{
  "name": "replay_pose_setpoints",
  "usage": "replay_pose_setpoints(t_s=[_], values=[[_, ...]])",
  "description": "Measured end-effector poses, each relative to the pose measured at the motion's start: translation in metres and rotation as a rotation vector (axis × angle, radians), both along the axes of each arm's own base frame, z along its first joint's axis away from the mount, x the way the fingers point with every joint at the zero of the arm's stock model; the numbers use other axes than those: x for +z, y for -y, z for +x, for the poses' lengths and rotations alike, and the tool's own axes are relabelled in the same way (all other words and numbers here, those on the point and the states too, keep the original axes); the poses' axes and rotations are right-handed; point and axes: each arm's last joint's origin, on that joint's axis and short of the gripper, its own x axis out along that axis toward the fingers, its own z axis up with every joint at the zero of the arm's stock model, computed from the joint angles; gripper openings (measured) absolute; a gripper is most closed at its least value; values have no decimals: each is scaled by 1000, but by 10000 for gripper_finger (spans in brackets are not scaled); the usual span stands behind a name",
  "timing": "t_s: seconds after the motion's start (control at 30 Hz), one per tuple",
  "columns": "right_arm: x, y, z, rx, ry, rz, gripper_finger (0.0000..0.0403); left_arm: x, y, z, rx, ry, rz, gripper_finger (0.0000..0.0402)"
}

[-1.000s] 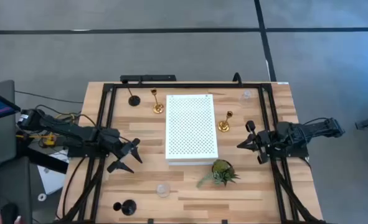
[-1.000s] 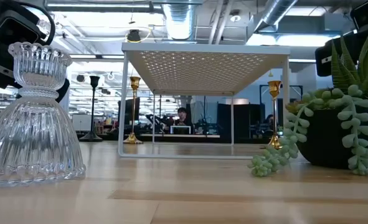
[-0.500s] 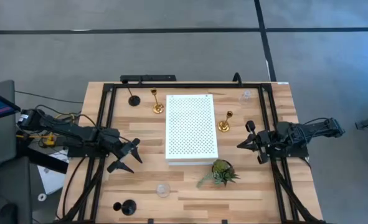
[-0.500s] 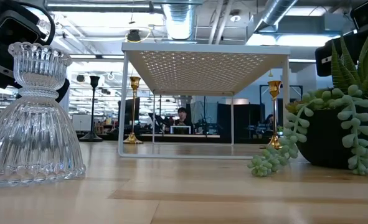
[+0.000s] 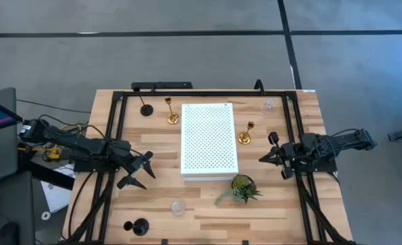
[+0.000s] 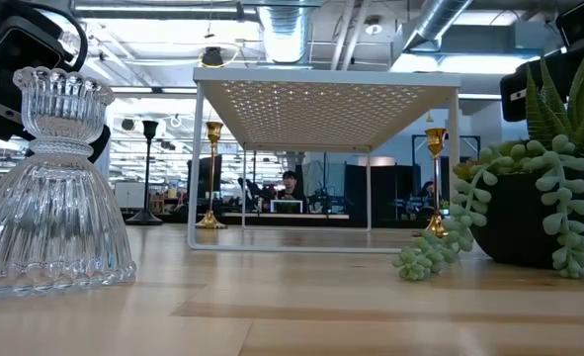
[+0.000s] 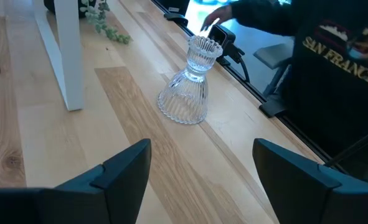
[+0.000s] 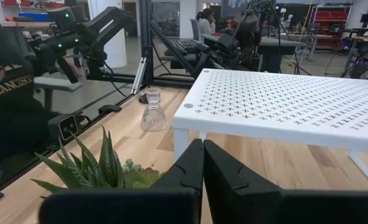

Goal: Pick & Place candle stick holders

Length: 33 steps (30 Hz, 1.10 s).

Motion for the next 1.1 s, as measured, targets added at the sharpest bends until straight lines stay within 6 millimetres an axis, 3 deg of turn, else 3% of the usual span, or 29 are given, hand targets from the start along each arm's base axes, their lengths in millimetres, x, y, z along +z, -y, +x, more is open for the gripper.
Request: replay_pose_setpoints(t_s=[1.1], values=[[1,0,0,1,15,4,1,0,0,0,0,0,-1,281]])
